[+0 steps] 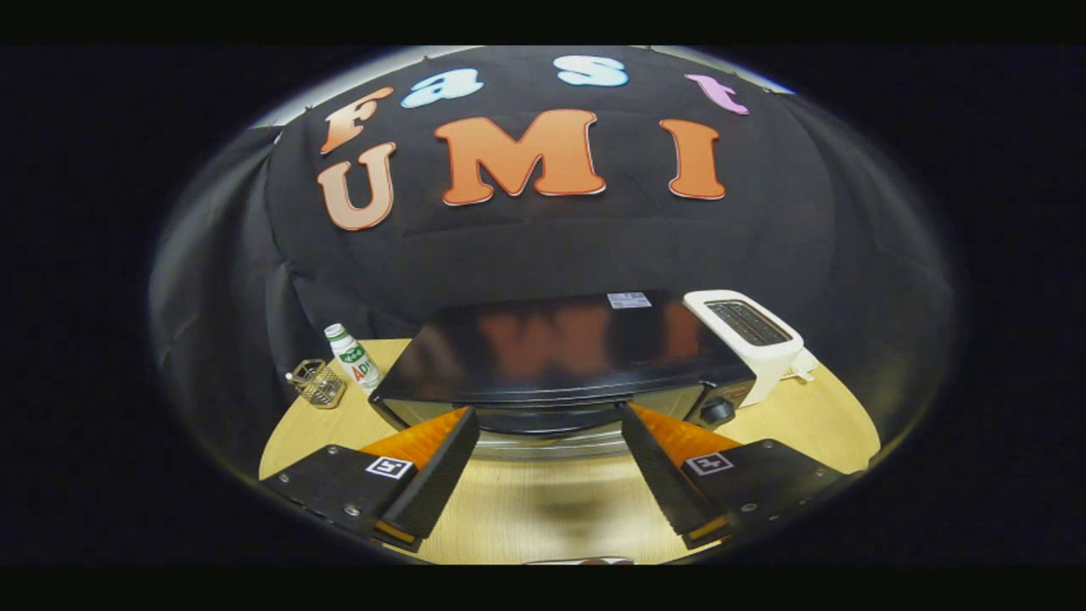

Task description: Open the toaster oven, put the food inside, and close the toaster oven door.

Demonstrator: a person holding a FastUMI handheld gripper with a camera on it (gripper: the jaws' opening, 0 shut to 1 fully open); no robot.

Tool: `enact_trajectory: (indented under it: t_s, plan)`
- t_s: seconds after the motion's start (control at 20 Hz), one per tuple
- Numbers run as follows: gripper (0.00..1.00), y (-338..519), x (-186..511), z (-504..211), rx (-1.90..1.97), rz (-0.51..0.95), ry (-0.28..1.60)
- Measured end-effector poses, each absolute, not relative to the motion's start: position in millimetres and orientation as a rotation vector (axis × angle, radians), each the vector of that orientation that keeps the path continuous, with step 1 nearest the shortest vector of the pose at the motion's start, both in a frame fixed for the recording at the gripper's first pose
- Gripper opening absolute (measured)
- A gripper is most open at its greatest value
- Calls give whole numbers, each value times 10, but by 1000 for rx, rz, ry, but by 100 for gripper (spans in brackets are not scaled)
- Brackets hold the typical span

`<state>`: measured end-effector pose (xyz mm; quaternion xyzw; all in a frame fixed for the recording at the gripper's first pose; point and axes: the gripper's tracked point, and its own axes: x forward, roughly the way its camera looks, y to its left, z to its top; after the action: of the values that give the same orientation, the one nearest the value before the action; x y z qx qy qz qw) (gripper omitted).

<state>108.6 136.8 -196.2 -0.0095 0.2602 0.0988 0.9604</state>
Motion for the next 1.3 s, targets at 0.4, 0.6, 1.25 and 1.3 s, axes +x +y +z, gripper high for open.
enact_trajectory:
  t_s: [0.4, 0.6, 1.25, 1.3]
  plan:
    - [100, 996, 974, -861, 9, 176, 370]
    - [100, 646, 817, -150, 9, 145, 272]
    - [100, -802, 101, 650, -10, -35, 70]
    - [100, -865, 98, 631, -24, -35, 72]
